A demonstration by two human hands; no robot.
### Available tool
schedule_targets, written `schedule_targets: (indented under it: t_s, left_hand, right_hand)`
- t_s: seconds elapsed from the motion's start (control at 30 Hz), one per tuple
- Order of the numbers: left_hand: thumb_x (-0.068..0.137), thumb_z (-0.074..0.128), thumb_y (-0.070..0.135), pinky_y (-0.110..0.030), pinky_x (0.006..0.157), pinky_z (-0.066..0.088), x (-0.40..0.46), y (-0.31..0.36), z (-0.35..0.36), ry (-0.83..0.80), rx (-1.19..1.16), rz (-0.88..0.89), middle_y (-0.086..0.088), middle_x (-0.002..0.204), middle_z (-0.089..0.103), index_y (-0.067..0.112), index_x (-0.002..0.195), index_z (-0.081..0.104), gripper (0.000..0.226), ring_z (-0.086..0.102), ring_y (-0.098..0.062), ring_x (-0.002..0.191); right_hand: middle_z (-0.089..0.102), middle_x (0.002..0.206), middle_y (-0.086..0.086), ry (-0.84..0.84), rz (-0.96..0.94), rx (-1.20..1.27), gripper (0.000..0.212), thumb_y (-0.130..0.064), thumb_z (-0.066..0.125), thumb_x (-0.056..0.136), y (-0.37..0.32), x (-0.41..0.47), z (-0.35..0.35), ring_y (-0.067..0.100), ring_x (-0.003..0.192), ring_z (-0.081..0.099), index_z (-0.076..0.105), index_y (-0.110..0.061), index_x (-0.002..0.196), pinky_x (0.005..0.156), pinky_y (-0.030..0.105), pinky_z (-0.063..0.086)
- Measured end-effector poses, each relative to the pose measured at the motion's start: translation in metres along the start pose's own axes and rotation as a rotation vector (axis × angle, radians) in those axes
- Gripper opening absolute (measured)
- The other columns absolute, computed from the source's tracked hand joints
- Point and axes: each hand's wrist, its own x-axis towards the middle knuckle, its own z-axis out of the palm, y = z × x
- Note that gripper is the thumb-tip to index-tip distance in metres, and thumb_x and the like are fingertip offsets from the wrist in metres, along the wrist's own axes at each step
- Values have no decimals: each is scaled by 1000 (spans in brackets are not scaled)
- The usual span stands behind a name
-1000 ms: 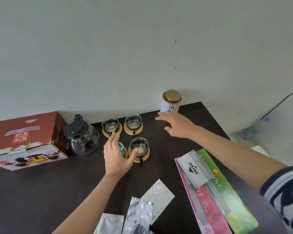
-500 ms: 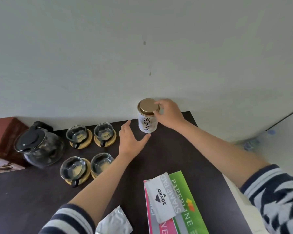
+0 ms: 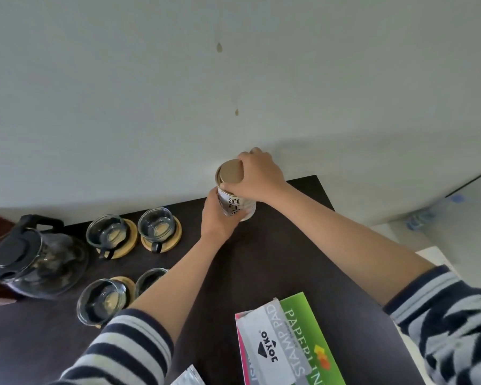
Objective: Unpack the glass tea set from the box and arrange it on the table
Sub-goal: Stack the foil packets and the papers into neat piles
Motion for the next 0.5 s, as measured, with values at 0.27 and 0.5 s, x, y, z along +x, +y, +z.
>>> schedule_targets:
  t_s: [0.27,0.5]
  left_hand:
    - [65,85,38,-40,94,50,3,-4,-3,0,68,26,2,127,55,20,132,40,82,53,-18,116]
    - [63,86,40,-38,90,51,4,-5,-6,-17,94,55,0,125,57,18,130,41,83,54,-19,114]
  right_hand:
    - [52,114,2,72,29,152,66,-55,72,71,0,-14,-14,22,113,48,56,-16,123,88,39,49]
    - [56,108,1,96,94,124,64,-55,74,68,30,-65,-30,19,102,54,60,-17,117,77,31,48]
